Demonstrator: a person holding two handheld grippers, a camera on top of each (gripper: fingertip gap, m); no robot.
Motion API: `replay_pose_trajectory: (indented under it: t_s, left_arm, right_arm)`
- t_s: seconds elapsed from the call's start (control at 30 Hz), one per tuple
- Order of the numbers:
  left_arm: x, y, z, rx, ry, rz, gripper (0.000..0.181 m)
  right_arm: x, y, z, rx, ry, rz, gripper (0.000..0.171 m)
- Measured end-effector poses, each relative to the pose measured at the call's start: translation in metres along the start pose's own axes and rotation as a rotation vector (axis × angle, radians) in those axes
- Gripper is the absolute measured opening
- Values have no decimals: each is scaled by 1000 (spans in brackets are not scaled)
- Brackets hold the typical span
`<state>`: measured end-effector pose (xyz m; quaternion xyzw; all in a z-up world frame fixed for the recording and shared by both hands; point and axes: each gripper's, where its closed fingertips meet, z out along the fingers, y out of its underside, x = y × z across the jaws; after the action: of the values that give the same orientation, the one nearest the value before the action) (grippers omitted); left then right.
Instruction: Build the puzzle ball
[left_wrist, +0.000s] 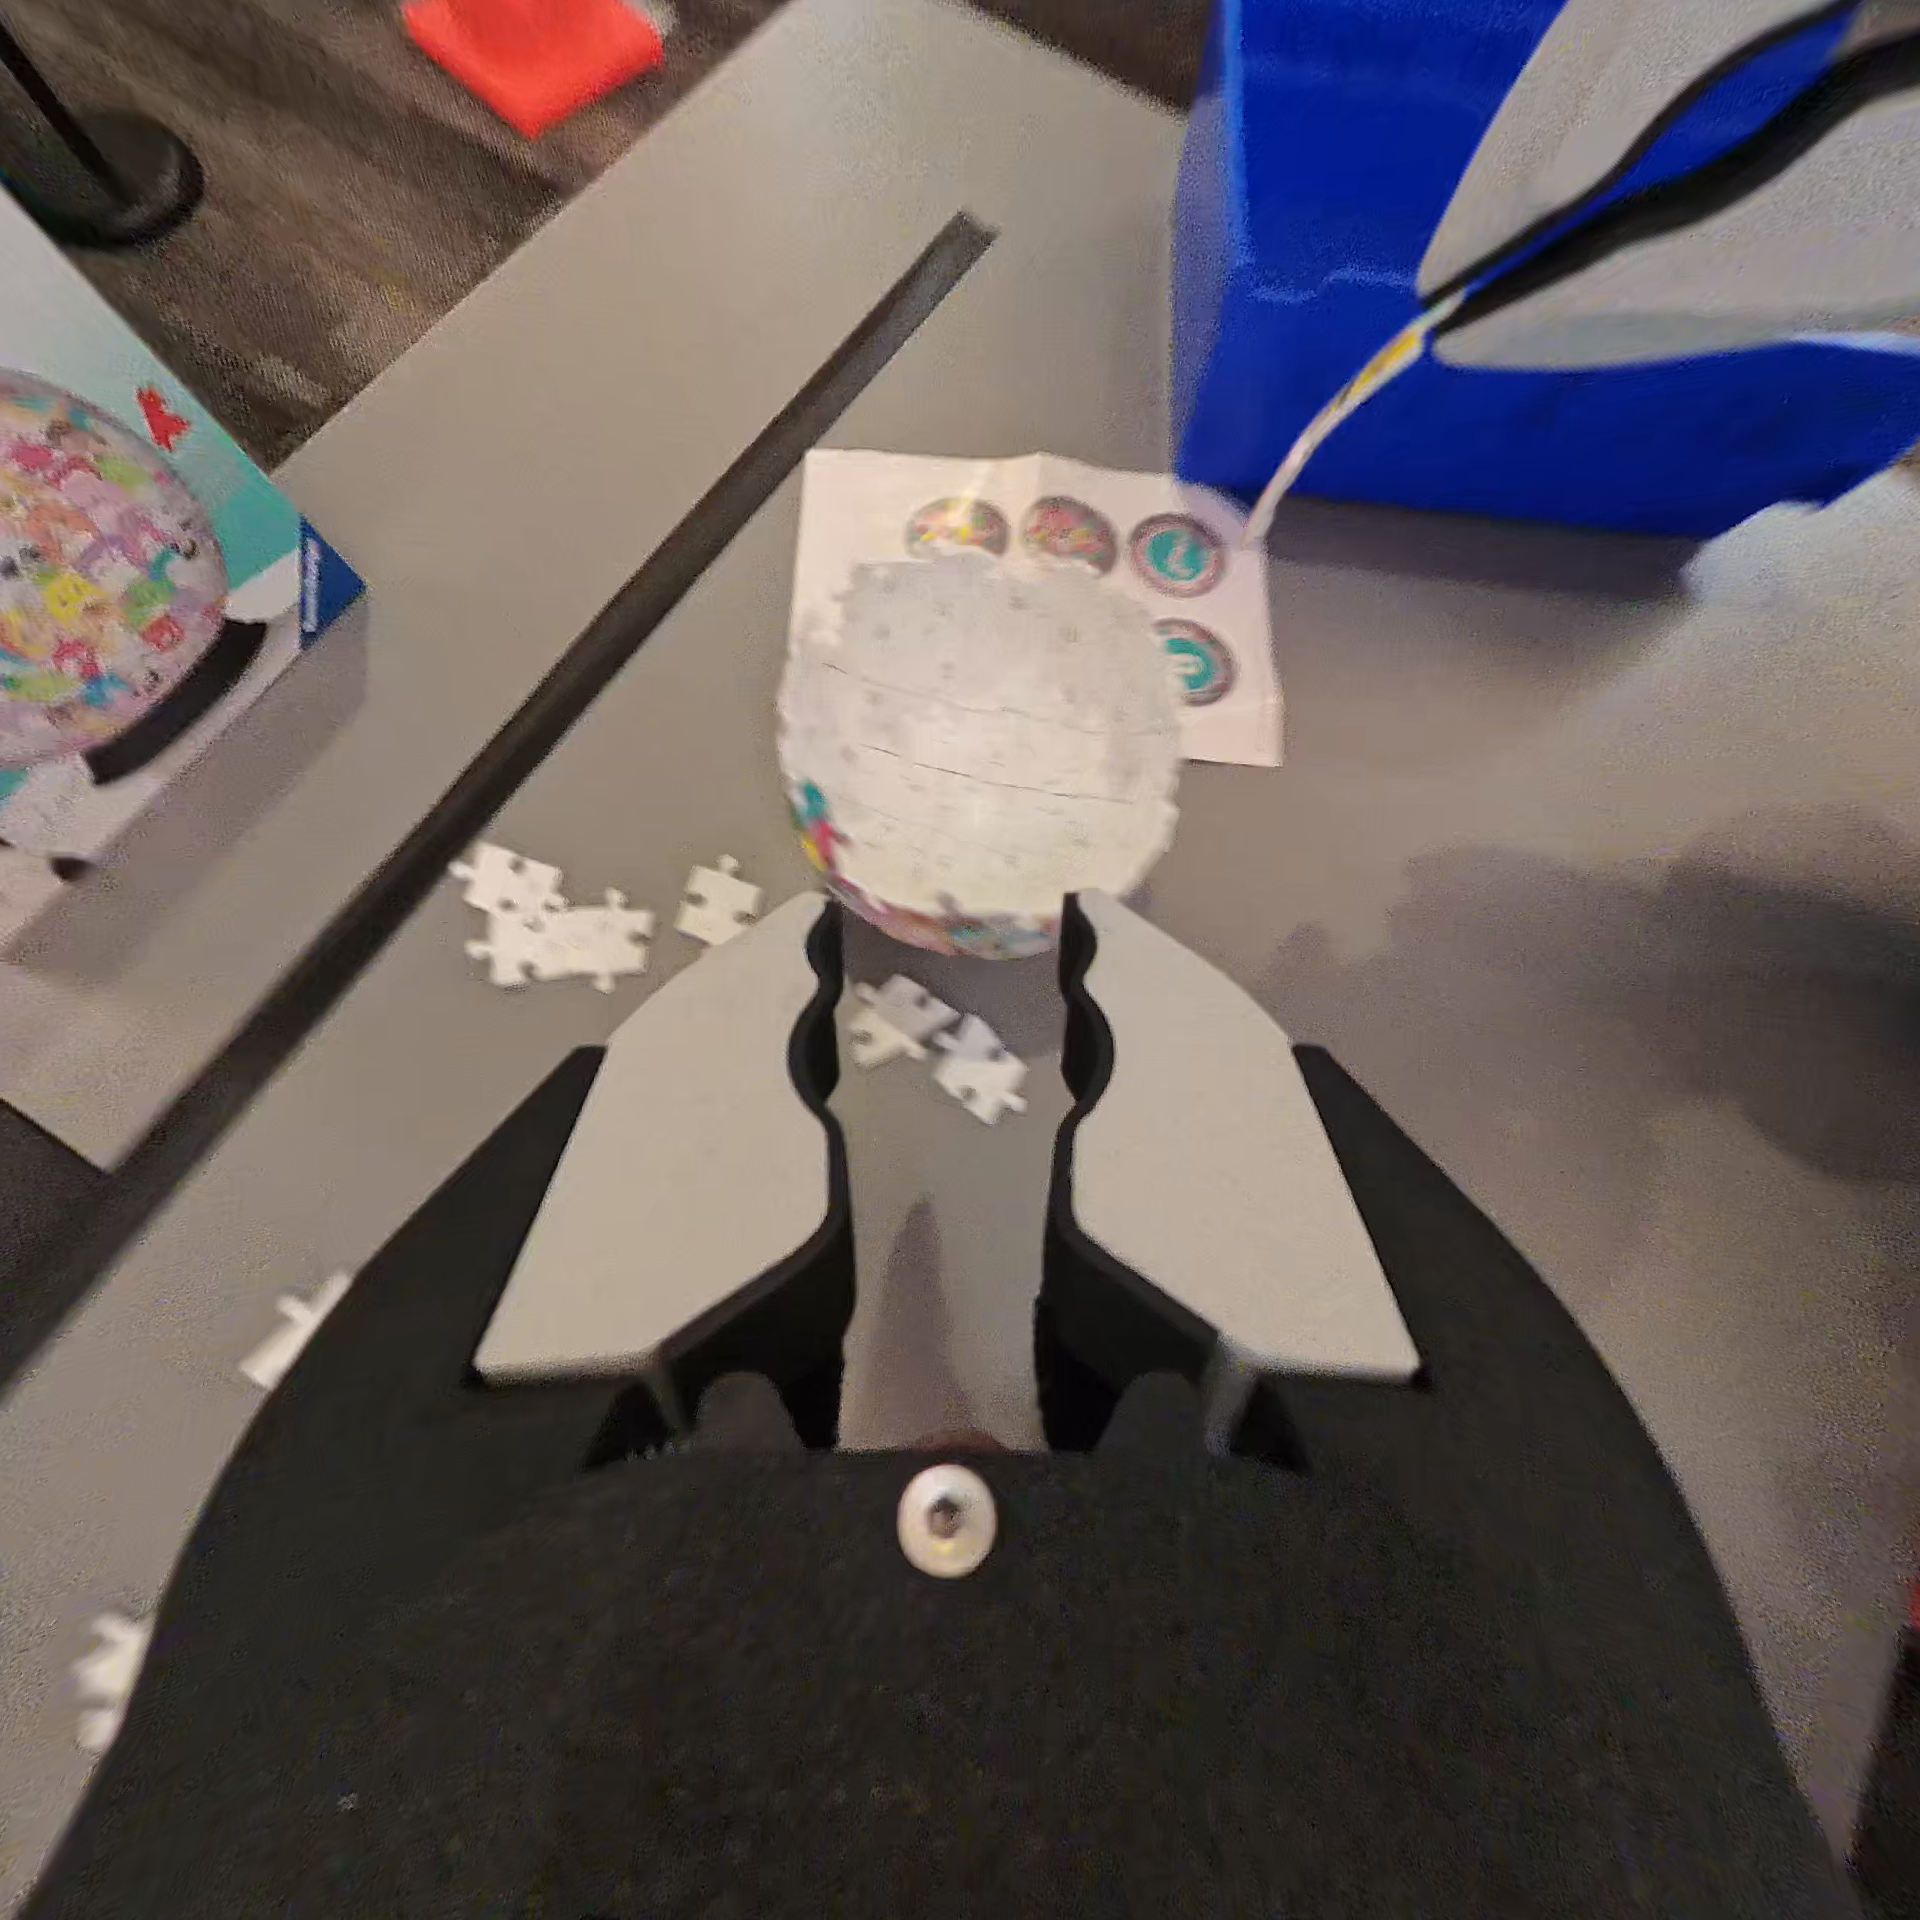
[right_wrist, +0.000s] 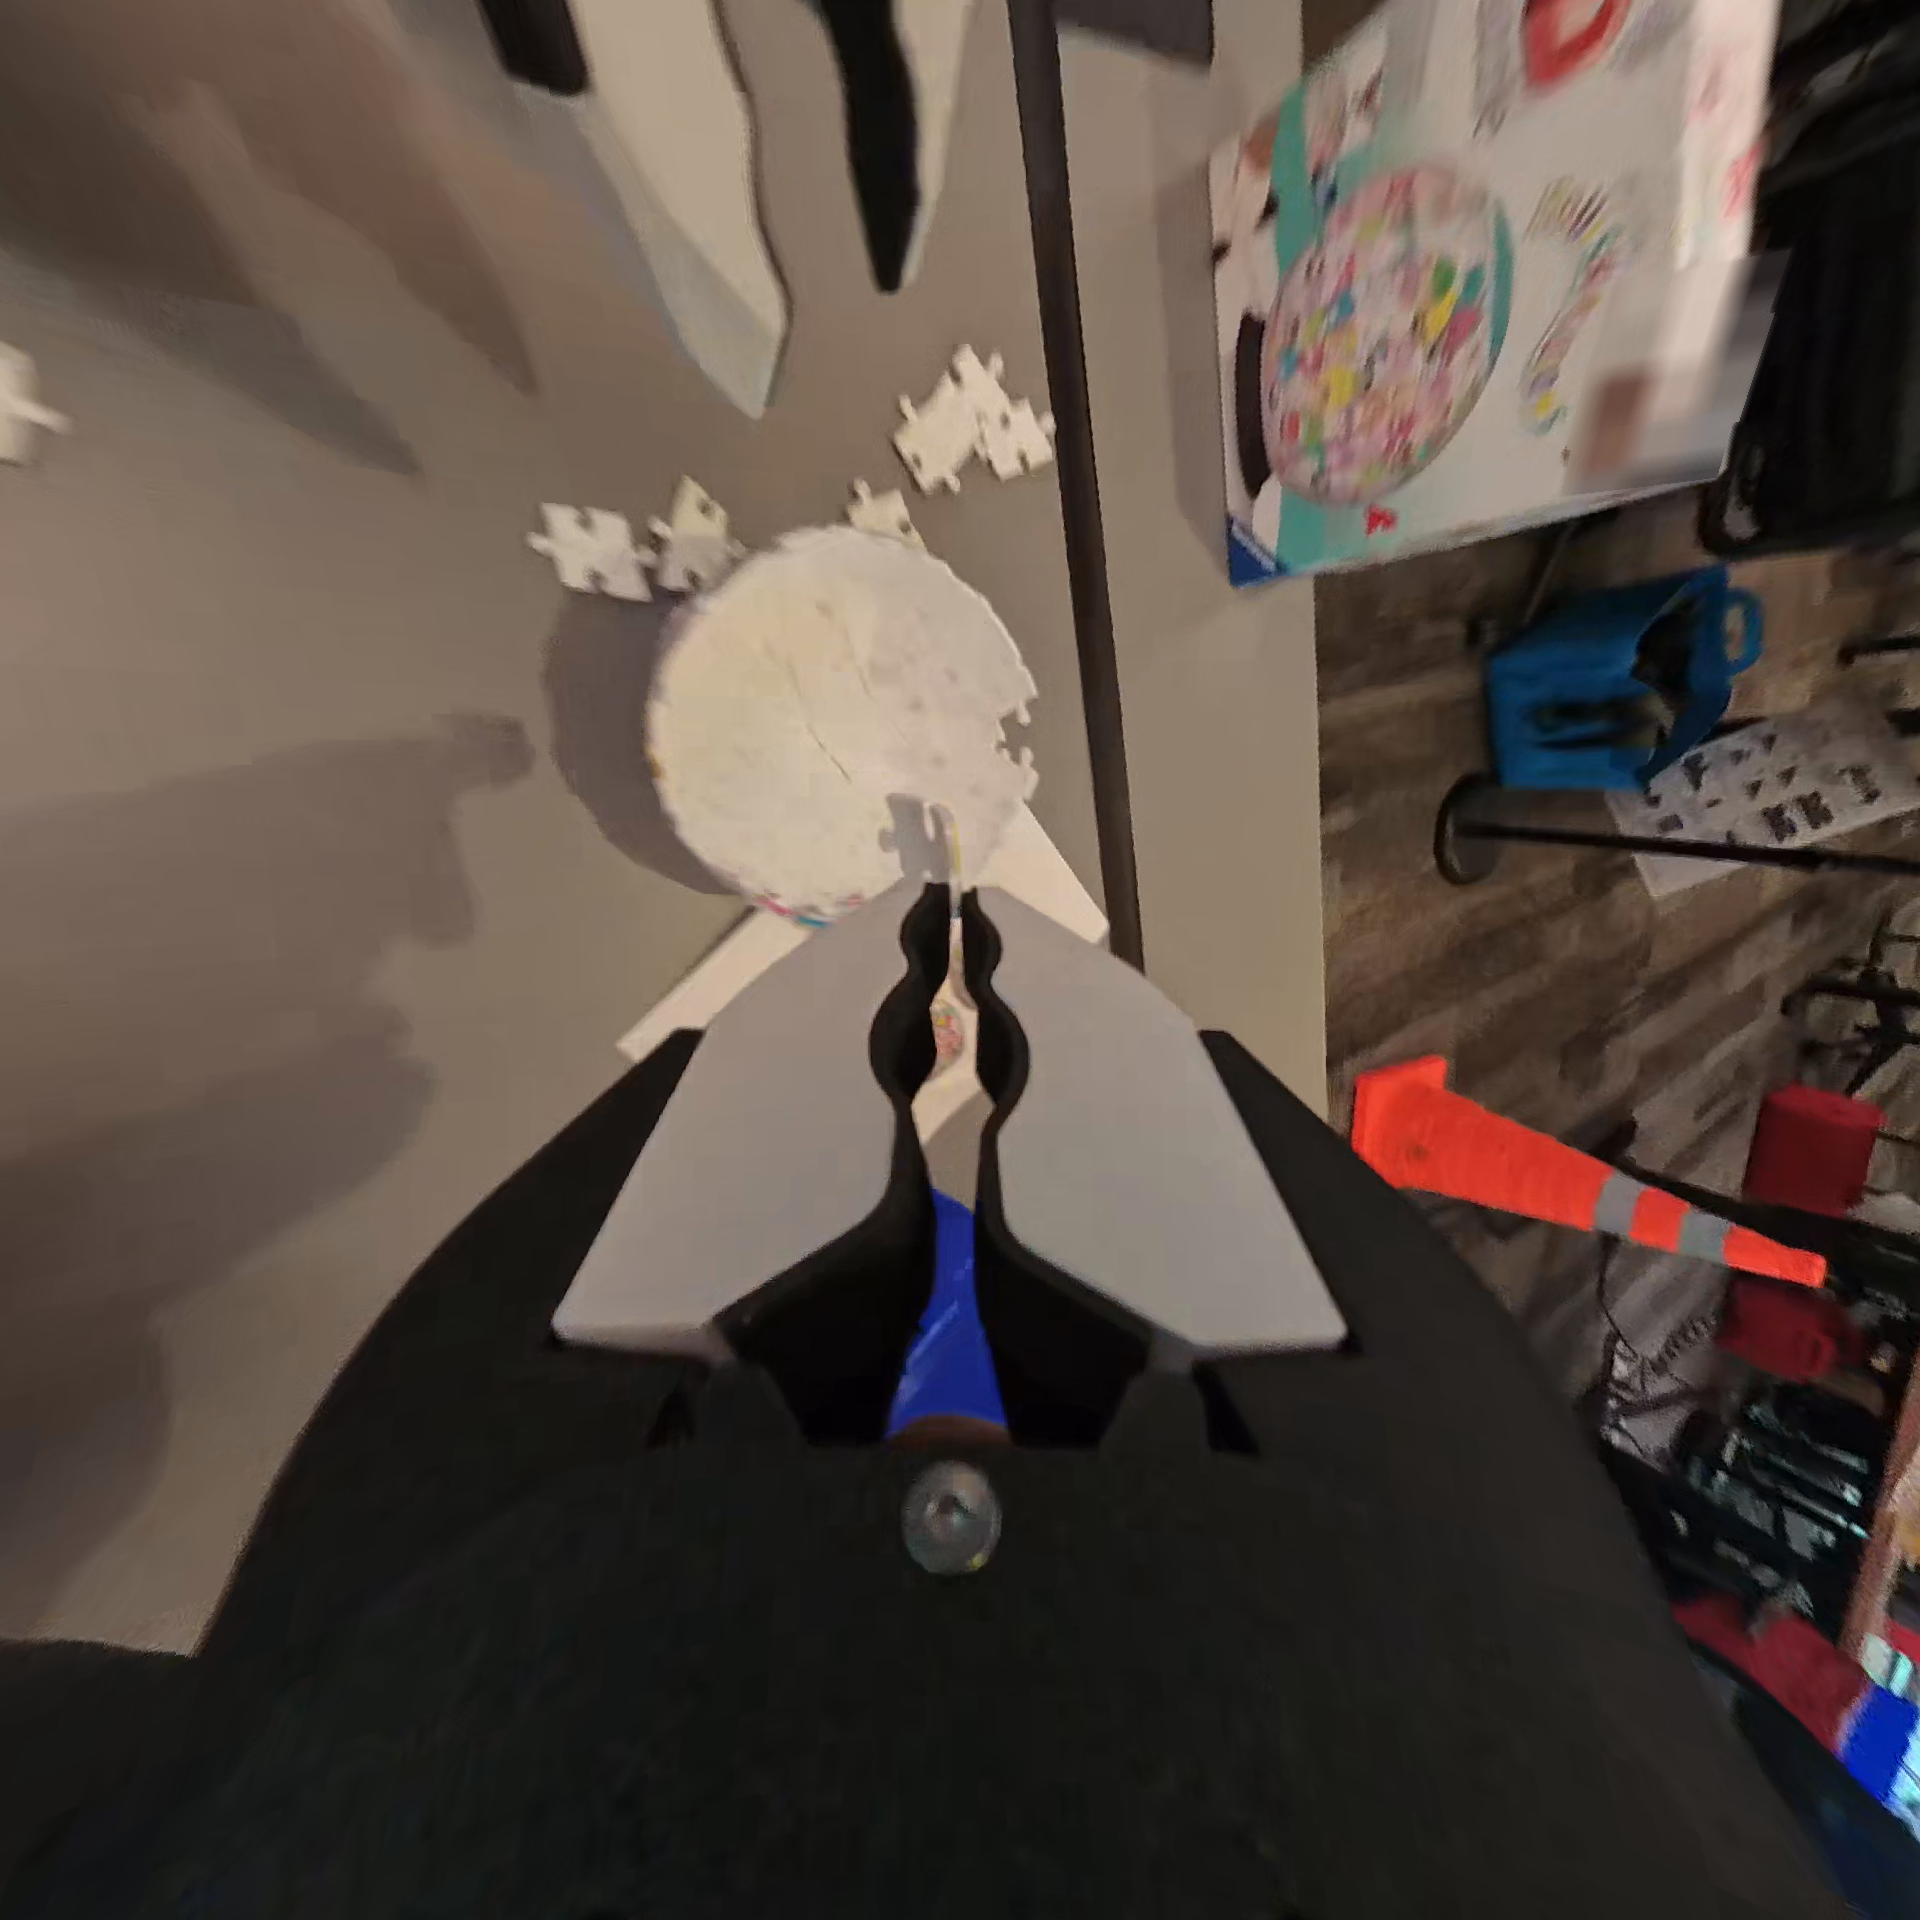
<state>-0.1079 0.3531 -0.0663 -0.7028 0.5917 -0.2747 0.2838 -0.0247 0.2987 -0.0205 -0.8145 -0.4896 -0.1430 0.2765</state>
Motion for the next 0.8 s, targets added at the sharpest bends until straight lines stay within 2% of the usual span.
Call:
replay_pose_trajectory:
  t_s: [0.13,0.3,0.5,0.63,0.8]
  left_arm:
    - [-33,-24,50,-127,54,117,27]
    - [-40,-23,85,-214,155,298,12]
    - [-33,-21,103,-194,274,350,16]
    - [-42,-17,116,-190,298,333,11]
    - [-42,-11,125,-194,374,296,9]
  right_arm:
    - [26,12,56,-41,-75,39,2]
    - [34,19,102,-43,-118,-15,2]
    - [34,16,112,-16,-177,-88,2]
    - [32,10,116,-6,-163,-142,2]
    - [29,17,125,-67,-149,-168,2]
